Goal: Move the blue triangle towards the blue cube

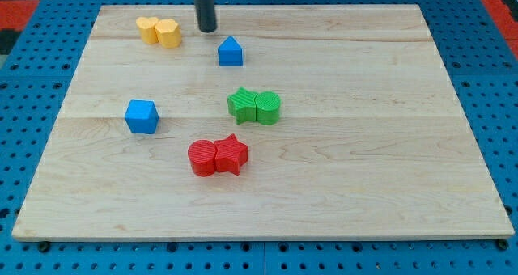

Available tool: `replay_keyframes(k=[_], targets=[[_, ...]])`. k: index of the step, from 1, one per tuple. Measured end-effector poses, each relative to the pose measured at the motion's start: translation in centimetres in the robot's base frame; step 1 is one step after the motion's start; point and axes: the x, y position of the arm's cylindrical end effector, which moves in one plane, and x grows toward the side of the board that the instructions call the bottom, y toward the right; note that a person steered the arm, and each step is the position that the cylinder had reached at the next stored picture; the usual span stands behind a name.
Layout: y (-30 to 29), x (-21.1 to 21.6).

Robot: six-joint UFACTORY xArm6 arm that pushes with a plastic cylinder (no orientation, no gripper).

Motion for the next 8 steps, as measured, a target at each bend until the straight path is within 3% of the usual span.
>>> replay_keyframes(k=[1,5,8], targets=[[2.4,0.2],[2.3,5.3],[3.9,6.0]])
